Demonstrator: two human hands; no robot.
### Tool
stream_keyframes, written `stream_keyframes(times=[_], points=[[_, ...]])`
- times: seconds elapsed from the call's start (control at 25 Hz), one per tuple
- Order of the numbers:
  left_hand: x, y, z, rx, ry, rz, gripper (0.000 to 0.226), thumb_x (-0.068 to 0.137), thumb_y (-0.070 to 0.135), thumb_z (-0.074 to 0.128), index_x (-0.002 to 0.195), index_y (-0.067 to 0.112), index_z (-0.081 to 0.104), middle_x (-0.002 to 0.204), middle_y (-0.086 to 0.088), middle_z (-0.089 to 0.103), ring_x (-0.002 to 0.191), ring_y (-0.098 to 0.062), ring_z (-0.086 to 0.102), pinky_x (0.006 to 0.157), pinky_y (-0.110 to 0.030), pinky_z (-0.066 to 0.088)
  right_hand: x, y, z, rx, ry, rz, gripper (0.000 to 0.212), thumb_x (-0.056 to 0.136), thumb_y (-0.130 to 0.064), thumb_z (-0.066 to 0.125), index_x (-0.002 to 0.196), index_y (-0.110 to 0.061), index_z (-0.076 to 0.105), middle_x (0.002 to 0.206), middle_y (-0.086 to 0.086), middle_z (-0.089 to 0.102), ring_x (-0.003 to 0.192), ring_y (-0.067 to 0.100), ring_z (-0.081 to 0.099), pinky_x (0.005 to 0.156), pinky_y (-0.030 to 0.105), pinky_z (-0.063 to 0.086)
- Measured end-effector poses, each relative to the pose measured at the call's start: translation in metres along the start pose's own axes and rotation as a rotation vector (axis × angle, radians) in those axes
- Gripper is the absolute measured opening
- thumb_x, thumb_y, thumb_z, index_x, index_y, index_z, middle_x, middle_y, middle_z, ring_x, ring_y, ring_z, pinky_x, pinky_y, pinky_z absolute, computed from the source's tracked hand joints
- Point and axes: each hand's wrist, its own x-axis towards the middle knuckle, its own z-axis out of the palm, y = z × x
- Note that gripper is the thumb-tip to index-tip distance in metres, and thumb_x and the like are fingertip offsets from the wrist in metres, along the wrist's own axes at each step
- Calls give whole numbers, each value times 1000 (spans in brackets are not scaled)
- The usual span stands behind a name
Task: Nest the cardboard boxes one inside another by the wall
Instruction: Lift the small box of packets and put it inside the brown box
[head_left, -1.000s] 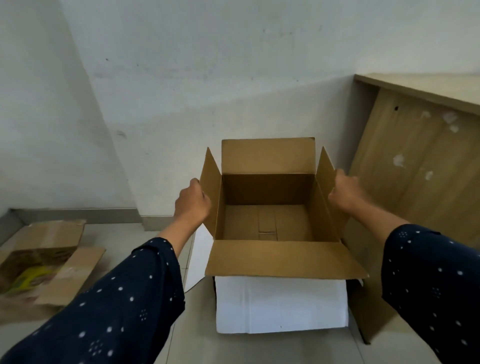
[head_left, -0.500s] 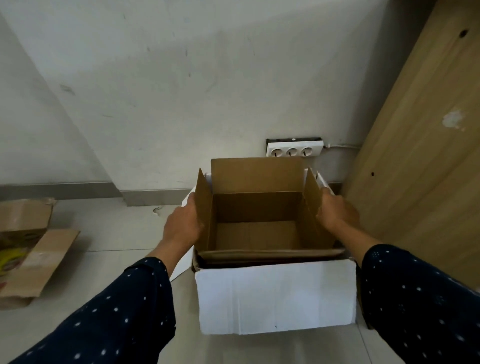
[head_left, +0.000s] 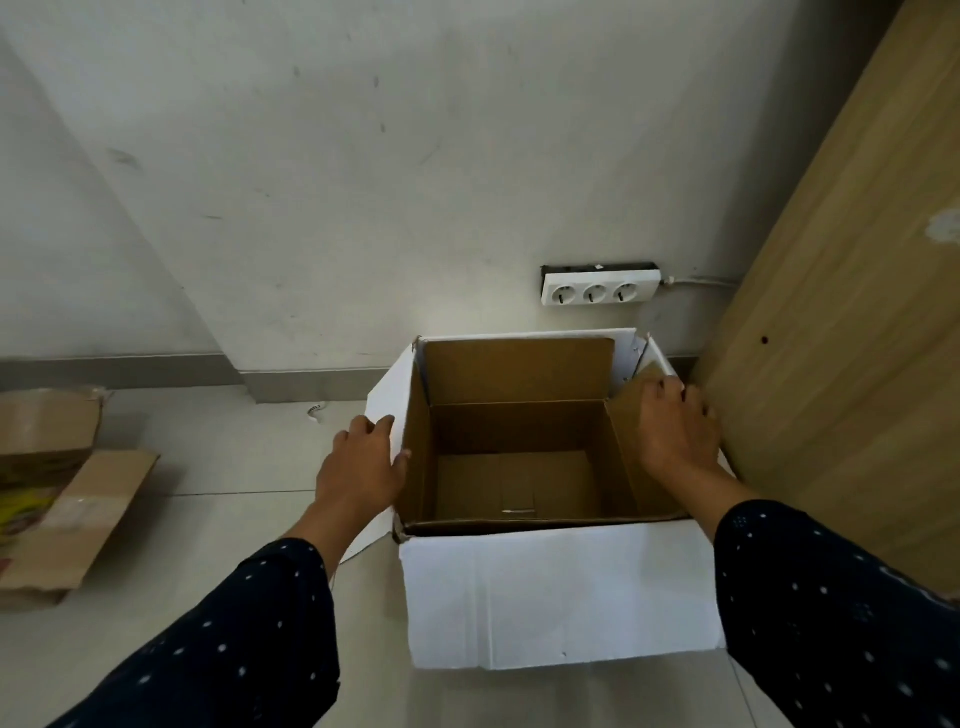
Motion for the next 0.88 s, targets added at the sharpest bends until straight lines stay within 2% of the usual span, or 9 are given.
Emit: stream_keyframes(times=[0.16, 0.32, 0.44, 0.68, 0.88], points=[[-16, -55, -22, -12, 18, -79, 59, 93, 37, 47, 144, 14, 31, 142, -15, 42, 125, -36, 43, 97, -47, 43, -20, -69, -32, 156, 2, -167, 67, 88, -32, 60, 147, -18, 31, 147, 11, 37, 132, 34, 37, 105, 49, 35], [-48, -139, -48, -40, 29, -178, 58, 92, 32, 47, 145, 14, 30, 141, -13, 42, 124, -35, 42, 97, -47, 43, -62, -188, -51, 207, 44, -371, 61, 91, -37, 53, 146, -20, 31, 145, 7, 41, 130, 30, 39, 101, 46, 37], [-74, -212, -63, -48, 42, -257, 57, 91, 30, 46, 143, 15, 31, 141, -13, 41, 125, -35, 40, 99, -48, 42, -99, -284, -49, 198, 13, -507, 57, 93, -38, 48, 144, -20, 33, 144, 6, 42, 129, 29, 40, 98, 43, 38], [-117, -381, -68, -45, 63, -466, 52, 88, 27, 49, 137, 14, 38, 137, -13, 41, 122, -37, 41, 92, -48, 43, -172, -473, -3, 264, -168, -718, 55, 93, -37, 47, 144, -21, 34, 141, 7, 47, 127, 29, 42, 98, 43, 38], [-110, -492, -64, 25, 248, -561, 52, 85, 30, 55, 133, 14, 45, 137, -18, 41, 119, -41, 39, 89, -49, 42, -204, -601, 65, 455, -492, -669, 57, 92, -35, 51, 144, -18, 35, 139, 12, 49, 126, 33, 47, 97, 41, 43]])
